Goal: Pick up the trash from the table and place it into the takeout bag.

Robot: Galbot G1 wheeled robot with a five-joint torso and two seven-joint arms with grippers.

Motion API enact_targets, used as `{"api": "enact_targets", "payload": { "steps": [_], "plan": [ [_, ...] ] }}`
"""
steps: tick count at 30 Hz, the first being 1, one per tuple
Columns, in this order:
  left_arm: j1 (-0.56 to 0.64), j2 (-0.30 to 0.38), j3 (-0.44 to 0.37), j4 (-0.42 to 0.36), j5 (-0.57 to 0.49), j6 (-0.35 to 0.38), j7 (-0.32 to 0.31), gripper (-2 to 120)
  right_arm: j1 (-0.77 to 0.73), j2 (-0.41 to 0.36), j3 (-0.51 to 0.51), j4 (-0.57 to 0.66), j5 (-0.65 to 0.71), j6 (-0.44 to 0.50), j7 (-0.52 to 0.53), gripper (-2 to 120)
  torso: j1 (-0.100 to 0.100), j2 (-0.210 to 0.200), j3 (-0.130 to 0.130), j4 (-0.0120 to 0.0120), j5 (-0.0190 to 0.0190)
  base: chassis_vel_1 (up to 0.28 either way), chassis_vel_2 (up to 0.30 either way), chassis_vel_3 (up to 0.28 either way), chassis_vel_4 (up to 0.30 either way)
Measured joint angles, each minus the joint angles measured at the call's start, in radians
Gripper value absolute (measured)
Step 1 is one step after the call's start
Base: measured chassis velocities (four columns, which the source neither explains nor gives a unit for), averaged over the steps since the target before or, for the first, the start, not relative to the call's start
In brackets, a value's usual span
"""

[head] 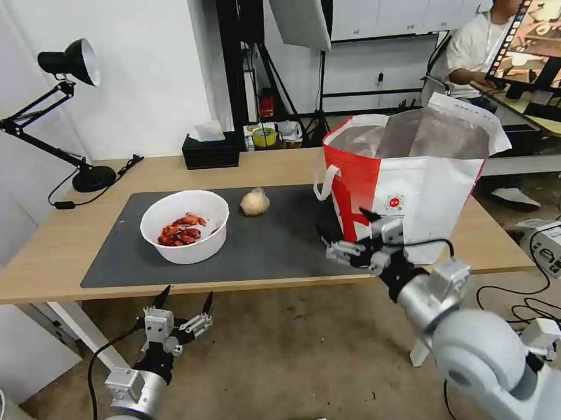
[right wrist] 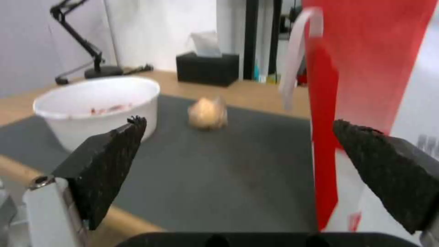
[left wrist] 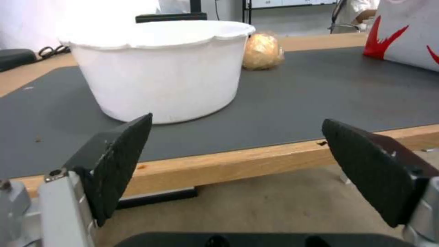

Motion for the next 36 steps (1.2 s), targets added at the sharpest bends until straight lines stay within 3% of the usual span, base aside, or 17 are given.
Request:
{"api": "enact_targets", "payload": {
  "steps": [9,20,36],
  "plan": [
    [0.004,0.043,-0.03,0.003,-0.011,-0.005,0.037,100,-0.181,0.044,0.005,-0.008,-0.124,0.075,-0.04,100,0.0,0.0,0.0,0.0001,0.0,0.0,0.0,0.0,0.0],
    [-0.012,0.097,-0.055,0.036,-0.037,-0.024,0.072,100,-0.246,0.068,0.007,-0.01,-0.168,0.106,-0.046,100,0.0,0.0,0.0,0.0,-0.0001,0.0,0.0,0.0,0.0],
    [-0.03,0.188,-0.067,0.123,-0.112,-0.101,0.17,100,-0.313,0.093,0.016,-0.004,-0.215,0.14,-0.049,100,0.0,0.0,0.0,0.0001,0.0,0.0,0.0,0.0,0.0]
  ]
}}
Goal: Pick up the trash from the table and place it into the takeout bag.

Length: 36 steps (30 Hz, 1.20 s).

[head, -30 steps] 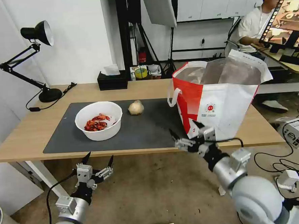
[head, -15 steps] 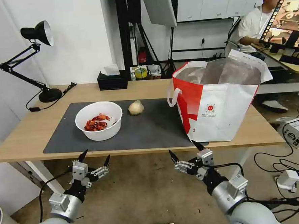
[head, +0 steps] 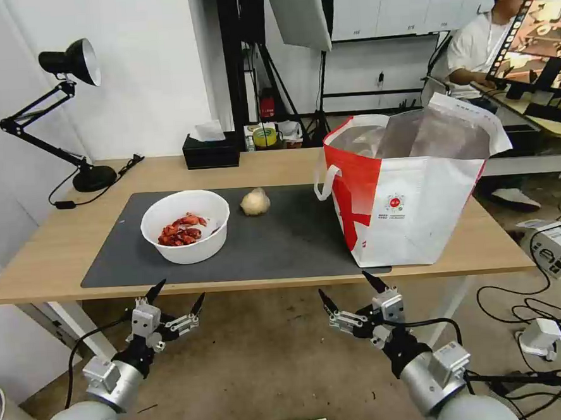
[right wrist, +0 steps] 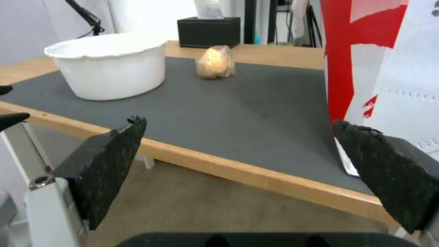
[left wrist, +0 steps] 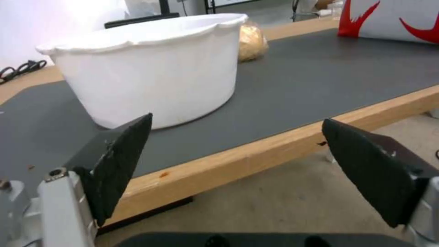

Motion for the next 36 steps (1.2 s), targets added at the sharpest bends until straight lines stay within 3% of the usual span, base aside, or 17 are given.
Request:
{"api": "enact_targets", "payload": {
  "steps": [36],
  "plan": [
    [-0.021,0.017,-0.006,0.026,-0.031,-0.015,0.008,100,0.017,0.029,-0.008,-0.041,-0.017,0.004,-0.001,100,0.0,0.0,0.0,0.0,0.0,0.0,0.0,0.0,0.0]
  ]
}}
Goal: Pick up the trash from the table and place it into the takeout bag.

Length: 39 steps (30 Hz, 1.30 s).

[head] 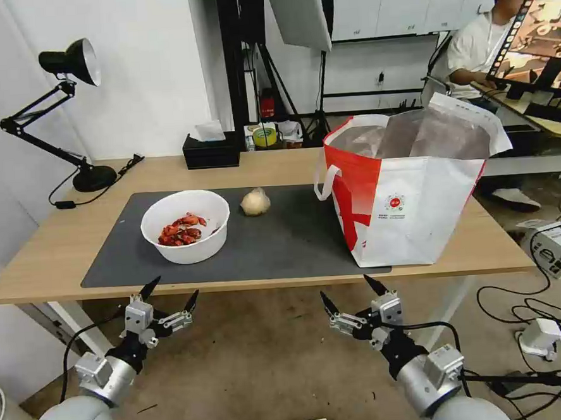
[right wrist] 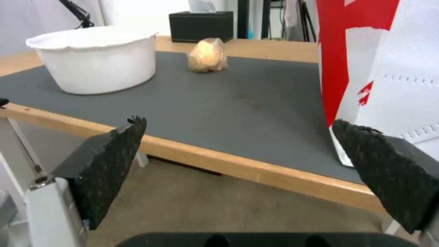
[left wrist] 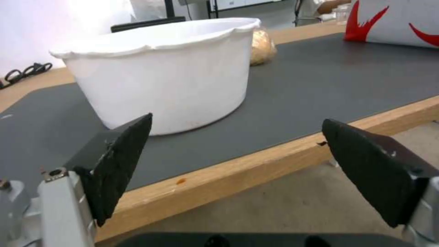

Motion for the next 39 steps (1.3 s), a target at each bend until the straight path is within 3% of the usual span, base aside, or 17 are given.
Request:
{"api": "enact_targets", "payload": {
  "steps": [8,11,21,35,39],
  "plan": [
    [0.005,-0.008,0.001,-0.003,0.003,0.0,-0.002,100,0.05,-0.003,-0.009,-0.022,0.029,0.014,0.002,100,0.0,0.0,0.0,0.0,0.0,0.0,0.0,0.0,0.0],
    [0.004,-0.007,0.001,-0.004,0.003,0.003,-0.003,100,0.127,0.003,-0.04,-0.062,0.071,0.068,0.004,100,0.0,0.0,0.0,0.0,-0.0001,0.0,0.0,0.0,0.0],
    [-0.001,-0.012,0.001,-0.005,0.004,0.005,-0.004,100,0.27,0.011,-0.089,-0.144,0.125,0.077,0.003,100,0.0,0.0,0.0,0.0,-0.0001,0.0,0.0,0.0,0.0],
    [0.008,-0.014,-0.017,-0.008,0.007,0.007,-0.005,100,0.536,0.067,-0.239,-0.271,0.185,-0.011,0.013,100,0.0,0.0,0.0,0.0,-0.0001,0.0,0.0,0.0,0.0],
    [0.016,-0.017,-0.019,-0.009,0.007,0.007,-0.006,100,0.658,0.105,-0.288,-0.337,0.19,-0.084,0.054,100,0.0,0.0,0.0,0.0001,-0.0001,0.0,0.0,0.0,0.0]
  ]
}}
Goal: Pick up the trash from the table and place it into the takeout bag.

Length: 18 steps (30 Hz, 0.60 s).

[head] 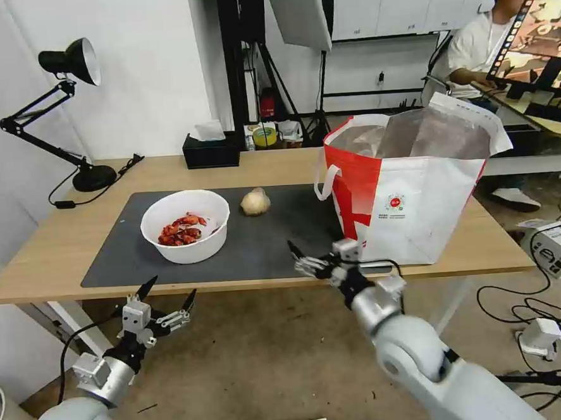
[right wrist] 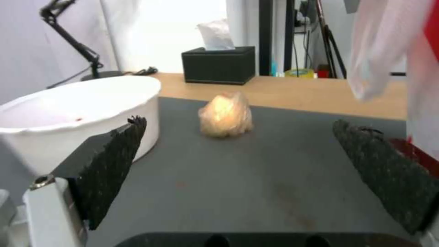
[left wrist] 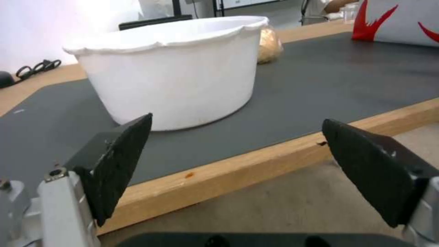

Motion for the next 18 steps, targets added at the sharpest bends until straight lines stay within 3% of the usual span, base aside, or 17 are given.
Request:
{"api": "enact_targets", "payload": {
  "steps": [10,18],
  "plan": [
    [-0.008,-0.007,-0.001,-0.001,-0.003,0.018,0.0,100,0.229,0.048,-0.094,-0.157,0.103,-0.112,0.057,100,0.0,0.0,0.0,-0.0002,0.0,0.0,0.0,0.0,0.0],
    [-0.014,-0.016,0.01,0.007,-0.004,0.017,0.0,100,0.399,0.119,-0.188,-0.32,0.117,-0.144,0.099,100,0.0,0.0,0.0,0.0,-0.0001,0.0,0.0,0.0,0.0]
  ]
}}
